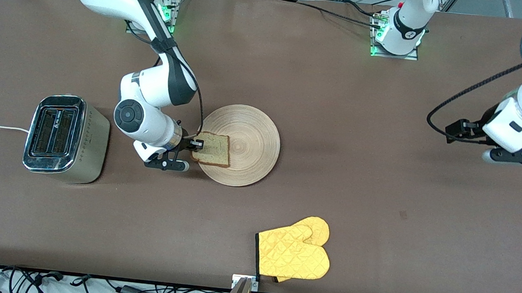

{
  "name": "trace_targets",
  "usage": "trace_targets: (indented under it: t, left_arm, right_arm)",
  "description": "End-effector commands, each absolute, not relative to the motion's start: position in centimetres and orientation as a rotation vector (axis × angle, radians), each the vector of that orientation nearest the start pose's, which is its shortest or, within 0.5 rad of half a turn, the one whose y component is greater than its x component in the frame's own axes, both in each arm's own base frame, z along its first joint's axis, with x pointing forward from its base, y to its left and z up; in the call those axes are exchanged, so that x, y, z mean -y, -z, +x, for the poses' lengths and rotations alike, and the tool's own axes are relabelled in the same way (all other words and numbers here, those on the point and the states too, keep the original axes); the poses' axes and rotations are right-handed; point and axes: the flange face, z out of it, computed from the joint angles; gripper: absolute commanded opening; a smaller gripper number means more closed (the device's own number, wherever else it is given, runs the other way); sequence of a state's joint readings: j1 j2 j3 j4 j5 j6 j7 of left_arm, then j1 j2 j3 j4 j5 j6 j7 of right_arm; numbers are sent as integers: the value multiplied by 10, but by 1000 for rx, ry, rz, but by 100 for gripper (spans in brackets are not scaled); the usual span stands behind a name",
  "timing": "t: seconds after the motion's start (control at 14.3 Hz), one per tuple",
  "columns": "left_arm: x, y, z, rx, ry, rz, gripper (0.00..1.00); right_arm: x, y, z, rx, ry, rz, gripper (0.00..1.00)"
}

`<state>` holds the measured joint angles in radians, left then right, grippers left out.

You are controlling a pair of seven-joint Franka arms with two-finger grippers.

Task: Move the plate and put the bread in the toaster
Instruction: 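Lift the bread and carry it over the toaster with the right gripper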

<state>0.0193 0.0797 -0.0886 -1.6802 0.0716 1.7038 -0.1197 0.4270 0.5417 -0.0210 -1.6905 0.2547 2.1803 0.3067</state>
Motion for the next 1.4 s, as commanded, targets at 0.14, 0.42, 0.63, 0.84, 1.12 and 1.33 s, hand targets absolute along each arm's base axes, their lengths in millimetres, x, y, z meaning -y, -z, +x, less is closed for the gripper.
trace_targets:
  t: [0.14,0.42,0.63,0.84,1.12,1.33]
  left_arm:
    - [70,-546,556,31,-103,-3089,100]
    - [66,-572,553,213,-34,-3124,100]
    - [71,-579,548,200,-18,-3130,100]
    - [79,-570,538,172,-40,-3129,100]
    - [72,-566,544,185,4,-3153,100]
    - [79,-568,544,190,23,-3162,100]
  right_arm:
    - [-202,-388,638,-135,-229,-3029,0]
    - [-139,-448,647,-114,-316,-3195,0]
    - [-100,-464,648,-4,-318,-3358,0]
    - [-60,-483,649,130,-309,-3479,0]
    - [-21,-497,650,216,-342,-3612,0]
    - [-13,-484,646,219,-468,-3675,0]
